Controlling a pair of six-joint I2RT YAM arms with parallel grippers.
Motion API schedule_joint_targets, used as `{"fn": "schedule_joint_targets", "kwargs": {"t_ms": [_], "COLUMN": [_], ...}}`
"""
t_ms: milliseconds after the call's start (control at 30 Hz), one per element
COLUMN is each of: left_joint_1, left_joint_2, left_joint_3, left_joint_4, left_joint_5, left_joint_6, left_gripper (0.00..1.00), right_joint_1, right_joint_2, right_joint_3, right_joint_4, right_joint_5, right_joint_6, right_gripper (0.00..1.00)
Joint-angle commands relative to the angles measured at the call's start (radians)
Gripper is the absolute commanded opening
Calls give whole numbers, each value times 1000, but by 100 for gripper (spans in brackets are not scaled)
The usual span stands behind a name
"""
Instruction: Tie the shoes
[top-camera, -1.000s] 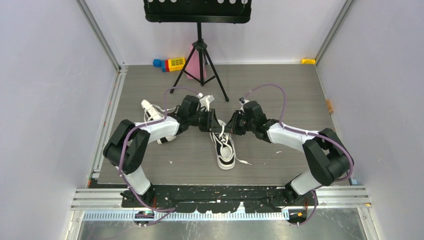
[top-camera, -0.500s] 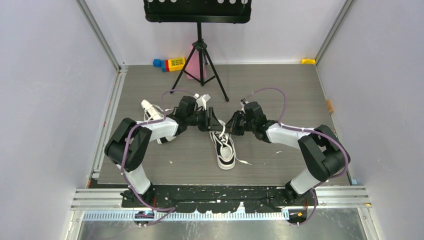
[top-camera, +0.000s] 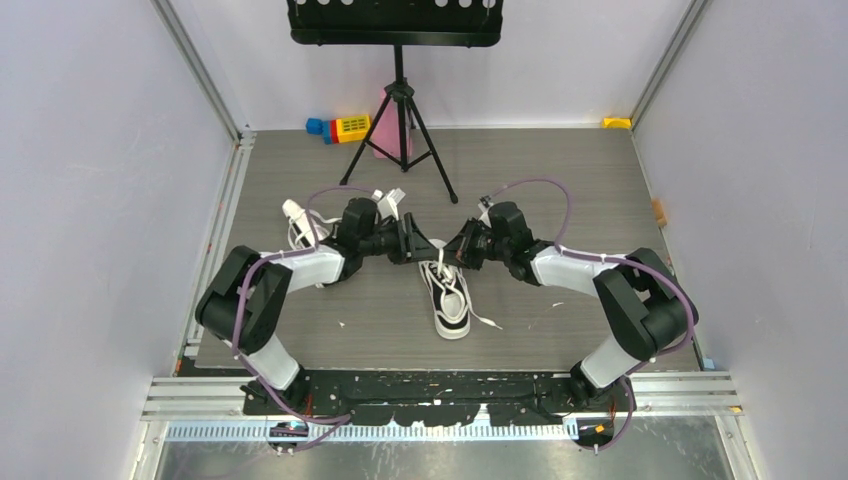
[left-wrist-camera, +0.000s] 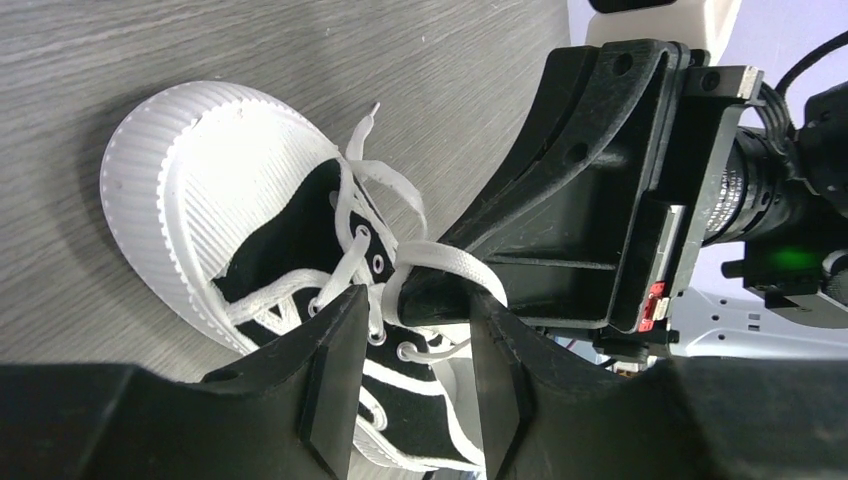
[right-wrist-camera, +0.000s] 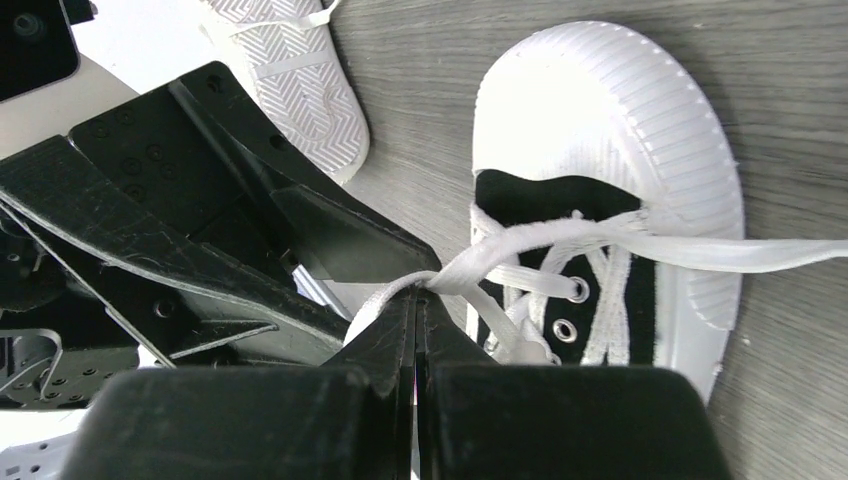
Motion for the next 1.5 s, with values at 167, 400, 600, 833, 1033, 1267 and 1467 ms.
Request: {"fn": "schedule_joint_targets", "kwargs": {"t_ms": [167, 400, 600, 833, 1033, 1267, 1467], "left_joint_1": [52, 56, 56, 77, 93, 66, 52], "left_joint_2": [-94, -54, -10, -50, -51, 49, 141], "left_joint_3": [-83, -100, -107, -124, -138, -76, -92], "left_joint_4": [-11, 73, 198, 107, 131, 143, 373], "left_joint_5": [22, 69, 114, 67, 53, 73, 111], "left_joint_6": [-29, -67, -125, -77, -100, -82, -195], "left_gripper": [43, 40, 40, 33, 30, 32, 34], "right_joint_1": [-8, -10, -10, -10, -10, -10, -10], "right_joint_2": [22, 36, 35, 23, 27, 43, 66], "right_joint_3": [20, 16, 14, 35, 51, 44, 40], "right_joint_4": [163, 176, 166, 75, 42, 83, 129], "right_joint_5": [-35, -34, -31, -2, 10, -8, -23], "right_joint_6": [86, 96, 89, 2, -37, -12, 15], "right_gripper": [0, 0, 0, 0, 0, 0, 0]}}
